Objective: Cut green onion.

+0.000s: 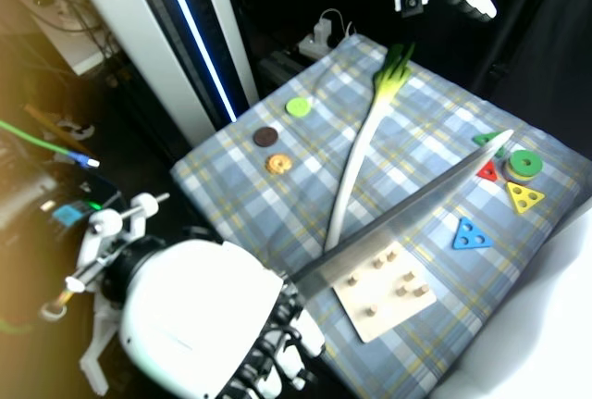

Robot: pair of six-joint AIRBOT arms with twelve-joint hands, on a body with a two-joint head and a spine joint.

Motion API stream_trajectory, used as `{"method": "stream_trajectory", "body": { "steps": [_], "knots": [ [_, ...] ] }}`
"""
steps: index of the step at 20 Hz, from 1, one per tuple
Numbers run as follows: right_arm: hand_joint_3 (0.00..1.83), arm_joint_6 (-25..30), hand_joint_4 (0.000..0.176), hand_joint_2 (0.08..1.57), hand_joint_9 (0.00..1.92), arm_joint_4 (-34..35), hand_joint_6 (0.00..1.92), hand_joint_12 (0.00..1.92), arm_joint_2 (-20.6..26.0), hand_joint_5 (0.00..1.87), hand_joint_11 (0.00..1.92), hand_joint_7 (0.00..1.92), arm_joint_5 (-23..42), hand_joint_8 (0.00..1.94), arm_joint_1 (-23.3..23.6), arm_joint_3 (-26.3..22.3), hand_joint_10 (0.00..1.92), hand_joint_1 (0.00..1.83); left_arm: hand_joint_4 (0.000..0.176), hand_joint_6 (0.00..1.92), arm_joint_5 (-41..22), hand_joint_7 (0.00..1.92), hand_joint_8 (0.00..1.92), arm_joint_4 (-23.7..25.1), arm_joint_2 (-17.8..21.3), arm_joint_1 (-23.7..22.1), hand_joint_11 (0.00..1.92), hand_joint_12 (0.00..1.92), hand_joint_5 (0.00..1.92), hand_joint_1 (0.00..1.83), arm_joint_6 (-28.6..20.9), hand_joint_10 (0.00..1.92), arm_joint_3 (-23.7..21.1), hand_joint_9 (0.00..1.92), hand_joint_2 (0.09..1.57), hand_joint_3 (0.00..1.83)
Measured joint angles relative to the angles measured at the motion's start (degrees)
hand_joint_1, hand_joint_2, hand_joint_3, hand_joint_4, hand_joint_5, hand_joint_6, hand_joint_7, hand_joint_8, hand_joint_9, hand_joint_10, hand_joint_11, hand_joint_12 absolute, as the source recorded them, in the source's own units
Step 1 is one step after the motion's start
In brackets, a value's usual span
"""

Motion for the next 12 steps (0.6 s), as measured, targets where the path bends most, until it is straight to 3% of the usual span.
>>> {"method": "stream_trajectory", "body": {
  "steps": [7, 10, 12],
  "knots": [
    [0.00, 0.0, 0.000, 1.47, 1.32, 0.9, 1.92, 1.92, -0.3, 0.92, 1.34, 1.18, 0.3, 1.94, -0.3, 0.3, 1.92, 0.48, 0.000, 0.00, 0.0, 0.00, 0.00, 0.0, 0.0, 0.0, 0.00, 0.00, 0.04, 0.00, 0.0, 0.00, 0.0, 0.00, 1.38, 0.01],
    [0.00, 0.0, 0.000, 1.50, 1.41, 1.8, 1.92, 1.92, -0.4, 0.95, 1.44, 1.24, 0.9, 1.94, -1.6, 0.3, 1.92, 0.57, 0.000, 0.00, 0.1, 0.01, 0.00, 0.0, 0.0, 0.0, 0.00, 0.00, 0.04, 0.00, -0.2, 0.01, 0.0, 0.01, 1.36, 0.00],
    [0.00, 0.0, 0.074, 1.48, 1.35, 2.3, 1.92, 1.92, -0.7, 0.85, 1.41, 1.15, 0.5, 1.94, -2.5, 0.4, 1.92, 0.56, 0.000, 0.00, 0.1, 0.00, 0.00, 0.0, 0.0, 0.0, 0.00, 0.00, 0.03, 0.00, -0.2, 0.00, 0.0, 0.01, 1.36, 0.00]
  ]
}}
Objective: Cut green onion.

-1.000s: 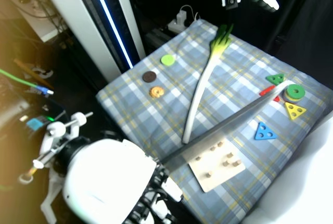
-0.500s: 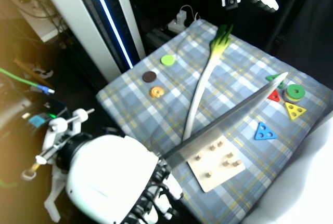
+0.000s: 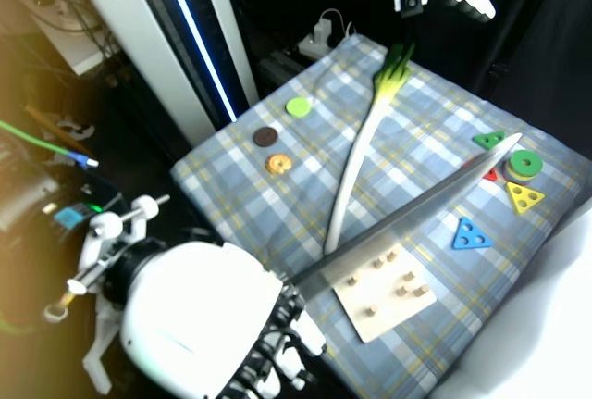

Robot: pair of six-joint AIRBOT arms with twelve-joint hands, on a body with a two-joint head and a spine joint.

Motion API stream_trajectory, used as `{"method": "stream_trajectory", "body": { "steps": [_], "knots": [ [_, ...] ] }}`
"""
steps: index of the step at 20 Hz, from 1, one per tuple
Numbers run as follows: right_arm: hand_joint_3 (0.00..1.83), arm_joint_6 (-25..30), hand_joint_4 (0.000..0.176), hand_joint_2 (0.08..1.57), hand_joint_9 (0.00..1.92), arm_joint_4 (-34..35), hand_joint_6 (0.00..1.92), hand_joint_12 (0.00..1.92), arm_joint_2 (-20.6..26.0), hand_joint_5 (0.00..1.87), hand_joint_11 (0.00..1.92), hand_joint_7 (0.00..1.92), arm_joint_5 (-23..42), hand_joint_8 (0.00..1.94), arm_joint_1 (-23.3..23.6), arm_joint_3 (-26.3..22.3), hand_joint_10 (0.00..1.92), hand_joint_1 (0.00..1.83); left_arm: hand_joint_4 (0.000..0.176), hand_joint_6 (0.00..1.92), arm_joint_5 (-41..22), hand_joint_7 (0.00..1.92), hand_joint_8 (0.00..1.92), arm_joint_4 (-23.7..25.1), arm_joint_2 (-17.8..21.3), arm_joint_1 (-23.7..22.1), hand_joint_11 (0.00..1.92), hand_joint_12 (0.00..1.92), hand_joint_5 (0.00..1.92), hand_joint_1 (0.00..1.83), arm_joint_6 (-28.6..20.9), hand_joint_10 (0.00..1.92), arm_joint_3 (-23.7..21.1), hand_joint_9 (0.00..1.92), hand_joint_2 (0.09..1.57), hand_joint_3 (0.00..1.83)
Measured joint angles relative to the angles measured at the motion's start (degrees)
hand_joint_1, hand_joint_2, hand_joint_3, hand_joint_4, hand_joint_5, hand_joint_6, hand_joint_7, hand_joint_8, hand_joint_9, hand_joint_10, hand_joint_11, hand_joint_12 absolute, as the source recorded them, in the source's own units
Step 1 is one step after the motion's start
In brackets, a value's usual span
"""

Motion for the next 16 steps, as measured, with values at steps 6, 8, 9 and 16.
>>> {"method": "stream_trajectory", "body": {
  "steps": [6, 8, 9, 16],
  "knots": [
    [0.00, 0.0, 0.111, 1.49, 1.29, 0.5, 1.92, 1.92, -0.5, 0.80, 1.36, 1.09, 0.3, 1.94, -1.2, 0.3, 1.92, 0.51, 0.000, 0.00, 0.0, 0.01, 0.01, 0.0, 0.0, 0.0, 0.00, 0.00, 0.03, 0.00, -0.1, 0.01, 0.0, 0.02, 1.36, 0.00],
    [0.00, 0.0, 0.111, 1.48, 1.26, 0.7, 1.92, 1.92, -0.5, 0.86, 1.33, 1.11, 0.1, 1.94, -1.9, 0.3, 1.92, 0.56, 0.000, 0.00, 0.1, 0.00, 0.00, 0.0, 0.0, 0.0, 0.00, 0.00, 0.00, 0.00, -0.2, 0.00, 0.0, 0.00, 1.34, 0.00],
    [0.00, 0.0, 0.116, 1.47, 1.27, 0.9, 1.92, 1.92, -0.5, 0.88, 1.33, 1.13, 0.0, 1.94, -1.9, 0.3, 1.92, 0.55, 0.000, 0.00, 0.1, 0.00, 0.00, 0.0, 0.0, 0.0, 0.00, 0.00, 0.00, 0.00, -0.2, 0.00, 0.0, 0.00, 1.34, 0.00],
    [0.00, 0.1, 0.086, 1.44, 1.05, 2.2, 1.92, 1.92, -1.3, 0.75, 1.15, 0.96, 0.5, 1.94, -4.4, 0.3, 1.92, 0.51, 0.000, 0.00, 0.1, 0.00, 0.00, -0.1, 0.0, 0.1, 0.00, 0.00, 0.01, 0.00, -0.8, 0.00, 0.0, 0.00, 1.34, 0.00]
  ]
}}
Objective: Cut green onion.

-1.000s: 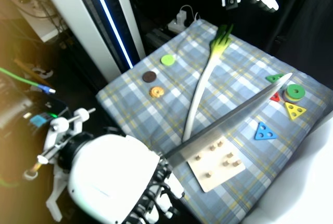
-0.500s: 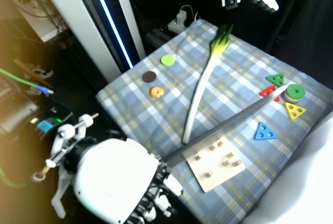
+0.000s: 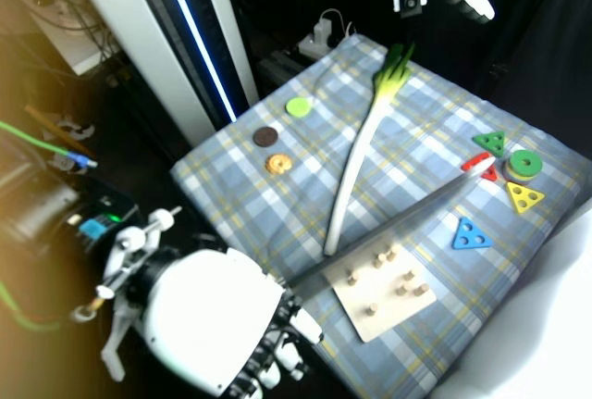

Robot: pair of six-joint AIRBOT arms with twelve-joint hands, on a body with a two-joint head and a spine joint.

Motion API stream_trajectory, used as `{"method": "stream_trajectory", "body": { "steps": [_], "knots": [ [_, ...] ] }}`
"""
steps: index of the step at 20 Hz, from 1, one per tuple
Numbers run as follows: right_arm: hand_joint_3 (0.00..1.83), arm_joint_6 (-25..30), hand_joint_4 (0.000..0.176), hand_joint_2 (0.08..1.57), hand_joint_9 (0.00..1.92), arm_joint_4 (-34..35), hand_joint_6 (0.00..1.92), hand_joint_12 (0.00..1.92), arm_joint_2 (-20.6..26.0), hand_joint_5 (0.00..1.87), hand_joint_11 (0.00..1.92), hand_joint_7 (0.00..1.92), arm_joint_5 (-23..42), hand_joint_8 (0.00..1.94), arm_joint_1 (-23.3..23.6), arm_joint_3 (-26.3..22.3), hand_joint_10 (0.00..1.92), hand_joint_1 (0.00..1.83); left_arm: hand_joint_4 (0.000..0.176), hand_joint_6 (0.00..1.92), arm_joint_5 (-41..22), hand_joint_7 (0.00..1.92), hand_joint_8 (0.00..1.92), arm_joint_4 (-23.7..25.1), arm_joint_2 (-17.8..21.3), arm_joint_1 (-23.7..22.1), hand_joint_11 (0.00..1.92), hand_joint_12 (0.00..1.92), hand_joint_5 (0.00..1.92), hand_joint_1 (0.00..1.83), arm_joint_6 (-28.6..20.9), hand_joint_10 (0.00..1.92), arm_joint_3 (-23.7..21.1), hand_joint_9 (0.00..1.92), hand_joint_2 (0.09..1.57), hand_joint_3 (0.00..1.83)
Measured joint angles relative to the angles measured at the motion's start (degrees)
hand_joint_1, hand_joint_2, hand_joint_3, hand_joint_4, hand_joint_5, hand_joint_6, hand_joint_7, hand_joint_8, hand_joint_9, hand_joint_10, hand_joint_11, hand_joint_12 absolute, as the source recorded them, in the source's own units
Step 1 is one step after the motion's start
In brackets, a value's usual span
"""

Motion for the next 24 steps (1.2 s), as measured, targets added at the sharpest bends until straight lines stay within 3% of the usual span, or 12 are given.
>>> {"method": "stream_trajectory", "body": {
  "steps": [3, 4, 5, 6, 7, 9, 12, 13, 17, 19, 20, 24],
  "knots": [
    [0.00, 0.2, 0.037, 1.40, 0.86, 1.1, 1.81, 1.92, -0.1, 0.54, 0.94, 0.73, 0.7, 1.94, -1.1, 0.0, 1.92, 0.45, 0.000, 0.01, 0.0, 0.01, 0.00, 0.0, 0.0, 0.0, 0.00, 0.00, 0.02, 0.00, -0.2, 0.01, 0.0, 0.02, 1.38, 0.01],
    [0.00, 0.2, 0.148, 1.39, 0.71, 1.2, 1.70, 1.76, -0.2, 0.51, 0.71, 0.65, 0.9, 1.26, -1.4, 0.0, 1.48, 0.66, 0.000, 0.00, 0.0, 0.00, 0.00, 0.0, 0.0, 0.0, 0.00, 0.00, 0.01, 0.00, -0.3, 0.00, 0.0, 0.01, 1.37, 0.01],
    [0.00, 0.3, 0.055, 1.33, 0.63, 1.2, 0.79, 1.53, -0.2, 0.45, 0.53, 0.66, 0.9, 0.66, -1.4, 0.0, 1.01, 0.55, 0.000, 0.01, 0.0, 0.01, 0.00, 0.0, 0.0, 0.0, 0.00, 0.00, 0.02, 0.00, -0.3, 0.01, 0.0, 0.02, 1.37, 0.01],
    [0.00, 0.4, 0.018, 1.30, 0.59, 1.2, 0.28, 1.38, -0.2, 0.44, 0.39, 0.66, 0.9, 0.31, -1.4, 0.0, 0.70, 0.47, 0.000, 0.00, 0.0, 0.00, 0.00, 0.0, 0.0, 0.0, 0.00, 0.00, 0.01, 0.00, -0.3, 0.00, 0.0, 0.01, 1.37, 0.00],
    [0.00, 0.3, 0.043, 1.25, 0.45, 1.2, 0.07, 1.12, -0.2, 0.30, 0.12, 0.47, 1.2, 0.08, -1.4, -0.2, 0.29, 0.46, 0.000, 0.00, 0.0, 0.00, 0.00, 0.1, 0.0, 0.0, 0.00, 0.00, 0.00, 0.00, -0.3, 0.00, 0.0, 0.00, 1.36, 0.00],
    [0.00, 0.2, 0.079, 1.20, 0.25, 0.9, 0.01, 0.49, 0.5, 0.06, 0.00, 0.25, 1.2, 0.01, -1.4, -1.1, 0.04, 0.51, 0.000, 0.00, 0.0, 0.00, 0.00, 0.0, 0.0, 0.0, 0.00, 0.00, 0.00, 0.00, -0.3, 0.00, 0.0, 0.00, 1.35, 0.00],
    [0.00, 0.3, 0.054, 1.16, 0.19, 1.0, 0.00, 0.17, 1.9, 0.04, 0.00, 0.22, 2.8, 0.00, -1.4, -2.2, 0.00, 0.60, 0.000, 0.00, -0.1, 0.00, 0.00, 0.0, 0.0, 0.2, 0.00, 0.00, 0.00, 0.00, -0.3, 0.00, 0.0, 0.00, 1.37, 0.00],
    [0.00, 0.3, 0.089, 1.14, 0.13, 1.0, 0.00, 0.05, 2.0, 0.03, 0.00, 0.19, 2.9, 0.00, -1.4, -2.4, 0.00, 0.63, 0.000, 0.01, -0.1, 0.01, 0.01, 0.0, 0.0, 0.2, 0.00, 0.00, 0.03, 0.00, -0.3, 0.01, 0.0, 0.02, 1.38, 0.01],
    [0.00, 0.2, 0.138, 1.10, 0.03, 0.9, 0.00, 0.00, 4.3, 0.00, 0.00, 0.15, 3.8, 0.01, -1.4, -4.8, 0.00, 0.60, 0.000, 0.00, -0.2, 0.01, 0.00, 0.0, 0.0, 0.2, 0.00, 0.00, 0.02, 0.00, -0.3, 0.00, 0.0, 0.00, 1.40, 0.02],
    [0.00, 0.2, 0.080, 1.10, 0.02, 0.8, 0.00, 0.00, 6.0, 0.00, 0.00, 0.13, 5.2, 0.00, -1.4, -6.5, 0.01, 0.63, 0.000, 0.01, -0.2, 0.01, 0.00, -0.2, 0.0, 0.2, 0.00, 0.00, 0.03, 0.00, -0.3, 0.00, 0.0, 0.00, 1.39, 0.01],
    [0.00, 0.2, 0.128, 1.09, 0.00, 0.8, 0.00, 0.00, 7.3, 0.00, 0.00, 0.05, 7.0, 0.00, -1.4, -7.8, 0.00, 0.63, 0.000, 0.01, -0.3, 0.01, 0.00, -0.4, 0.0, 0.2, 0.00, 0.00, 0.03, 0.00, -0.3, 0.00, 0.0, 0.00, 1.40, 0.01],
    [0.00, 0.3, 0.168, 1.08, 0.00, 0.7, 0.00, 0.00, 12.8, 0.00, 0.00, 0.00, 15.6, 0.00, -1.4, -13.0, 0.00, 0.62, 0.000, 0.00, -3.5, 0.01, 0.00, -2.0, 0.0, 0.7, 0.00, 0.00, 0.01, 0.00, -0.3, 0.00, 0.0, 0.01, 1.38, 0.00]
  ]
}}
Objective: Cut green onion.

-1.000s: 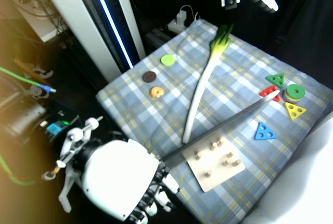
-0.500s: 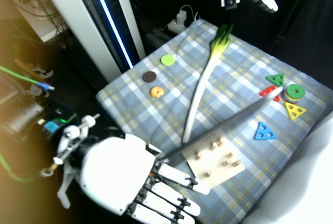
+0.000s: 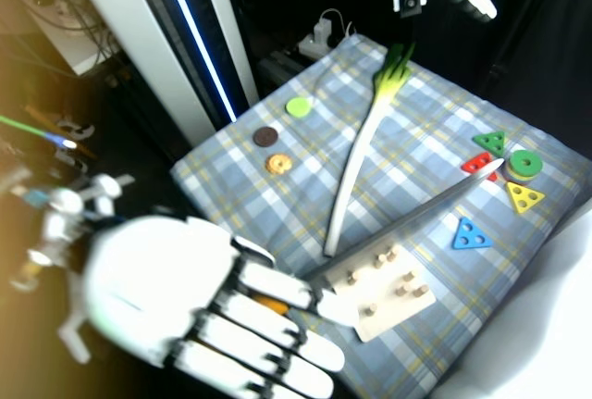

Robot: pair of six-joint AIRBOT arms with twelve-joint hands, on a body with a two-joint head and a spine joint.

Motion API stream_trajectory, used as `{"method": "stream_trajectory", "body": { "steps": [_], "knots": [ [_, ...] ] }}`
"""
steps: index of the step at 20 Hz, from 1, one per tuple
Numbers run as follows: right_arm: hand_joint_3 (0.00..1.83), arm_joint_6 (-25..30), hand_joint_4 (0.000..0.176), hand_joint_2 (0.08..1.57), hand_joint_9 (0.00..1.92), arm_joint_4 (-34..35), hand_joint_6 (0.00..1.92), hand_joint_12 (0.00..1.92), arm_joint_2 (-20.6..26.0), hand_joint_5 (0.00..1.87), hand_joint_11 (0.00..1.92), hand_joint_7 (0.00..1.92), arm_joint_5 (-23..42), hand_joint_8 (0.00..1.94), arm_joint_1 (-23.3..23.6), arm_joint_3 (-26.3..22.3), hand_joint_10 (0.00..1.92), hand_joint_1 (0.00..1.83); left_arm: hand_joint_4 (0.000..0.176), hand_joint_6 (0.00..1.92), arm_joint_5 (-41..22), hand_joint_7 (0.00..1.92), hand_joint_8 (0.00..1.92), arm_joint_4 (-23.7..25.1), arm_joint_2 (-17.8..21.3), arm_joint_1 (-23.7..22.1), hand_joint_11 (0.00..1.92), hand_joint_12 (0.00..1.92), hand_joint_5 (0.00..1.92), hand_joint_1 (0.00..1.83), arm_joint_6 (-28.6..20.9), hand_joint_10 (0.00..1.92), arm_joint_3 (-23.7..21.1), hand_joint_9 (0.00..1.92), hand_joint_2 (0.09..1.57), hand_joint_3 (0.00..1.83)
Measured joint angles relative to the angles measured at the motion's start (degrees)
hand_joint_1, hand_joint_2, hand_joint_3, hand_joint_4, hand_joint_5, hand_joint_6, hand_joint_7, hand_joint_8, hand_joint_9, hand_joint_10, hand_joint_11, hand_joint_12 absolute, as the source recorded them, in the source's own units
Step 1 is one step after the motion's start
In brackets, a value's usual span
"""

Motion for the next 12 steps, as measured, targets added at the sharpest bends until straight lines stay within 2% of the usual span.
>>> {"method": "stream_trajectory", "body": {
  "steps": [1, 3, 4, 5, 7, 9, 10, 11, 12],
  "knots": [
    [0.00, 0.0, 0.137, 1.09, 0.00, 0.0, 0.00, 0.00, 1.0, 0.00, 0.00, 0.00, 1.9, 0.00, -0.1, -1.2, 0.00, 0.54, 0.000, 0.00, -0.7, 0.00, 0.00, -0.5, 0.1, 0.2, 0.00, 0.00, 0.01, 0.00, 0.0, 0.00, 0.0, 0.01, 1.39, 0.00],
    [0.00, 0.0, 0.148, 1.10, 0.00, -0.1, 0.00, 0.00, 3.3, 0.00, 0.00, 0.00, 7.1, 0.00, -1.8, -4.5, 0.00, 0.50, 0.000, 0.02, -2.8, 0.04, 0.01, -1.2, 1.1, 0.8, 0.00, 0.00, 0.05, 0.00, 0.0, 0.02, 0.0, 0.05, 1.36, 0.00],
    [0.01, 0.0, 0.160, 1.10, 0.00, -0.4, 0.00, 0.00, 4.5, 0.00, 0.00, 0.01, 10.4, 0.00, -3.8, -6.6, 0.00, 0.46, 0.000, 0.02, -4.4, 0.04, 0.01, -2.0, 1.6, 0.9, 0.00, 0.00, 0.06, 0.00, 0.0, 0.02, 0.0, 0.05, 1.37, 0.00],
    [0.01, 0.0, 0.154, 1.11, 0.00, -0.9, 0.00, 0.00, 5.3, 0.00, 0.00, 0.03, 12.8, 0.01, -5.9, -8.1, 0.00, 0.45, 0.000, 0.01, -5.6, 0.02, 0.00, -2.3, 2.0, 1.2, 0.00, 0.00, 0.04, 0.00, -0.3, 0.01, 0.0, 0.03, 1.38, 0.00],
    [0.00, 0.2, 0.130, 1.11, 0.00, -0.6, 0.00, 0.00, 6.1, 0.00, 0.00, 0.10, 19.5, 0.01, -12.0, -10.8, 0.00, 0.48, 0.000, 0.00, -8.5, 0.00, 0.00, -3.1, 2.2, 1.8, 0.00, 0.00, 0.01, 0.00, -1.2, 0.00, 0.1, 0.00, 1.39, 0.00],
    [0.00, 2.2, 0.142, 1.09, 0.04, 0.9, 0.00, 0.00, 6.1, 0.00, 0.00, 0.14, 25.4, 0.02, -18.4, -12.4, 0.01, 0.46, 0.000, 0.01, -9.7, 0.00, 0.00, -2.9, 2.4, 2.2, 0.00, 0.00, 0.02, 0.00, -3.7, 0.00, 0.5, 0.00, 1.35, 0.00],
    [0.00, 4.9, 0.139, 1.08, 0.07, 2.8, 0.00, 0.00, 6.0, 0.03, 0.00, 0.17, 30.7, 0.01, -24.4, -13.3, 0.01, 0.45, 0.000, 0.01, -11.1, 0.01, 0.00, -2.8, 2.5, 2.6, 0.00, 0.00, 0.04, 0.00, -7.8, 0.00, 1.8, 0.00, 1.32, 0.00],
    [0.00, 6.2, 0.160, 1.04, 0.07, 3.8, 0.02, 0.00, 5.9, 0.08, 0.00, 0.19, 33.4, 0.01, -27.2, -13.6, 0.01, 0.53, 0.005, 0.02, -11.7, 0.03, 0.01, -2.8, 2.5, 2.8, 0.00, 0.00, 0.07, 0.00, -10.0, 0.00, 2.4, 0.00, 1.32, 0.00],
    [0.00, 8.8, 0.173, 1.00, 0.07, 6.0, 0.01, 0.00, 5.8, 0.08, 0.00, 0.18, 38.4, 0.00, -32.2, -14.0, 0.00, 0.58, 0.017, 0.02, -13.0, 0.03, 0.01, -3.0, 2.5, 3.4, 0.00, 0.00, 0.08, 0.02, -15.6, 0.00, 3.9, 0.00, 1.32, 0.00]
  ]
}}
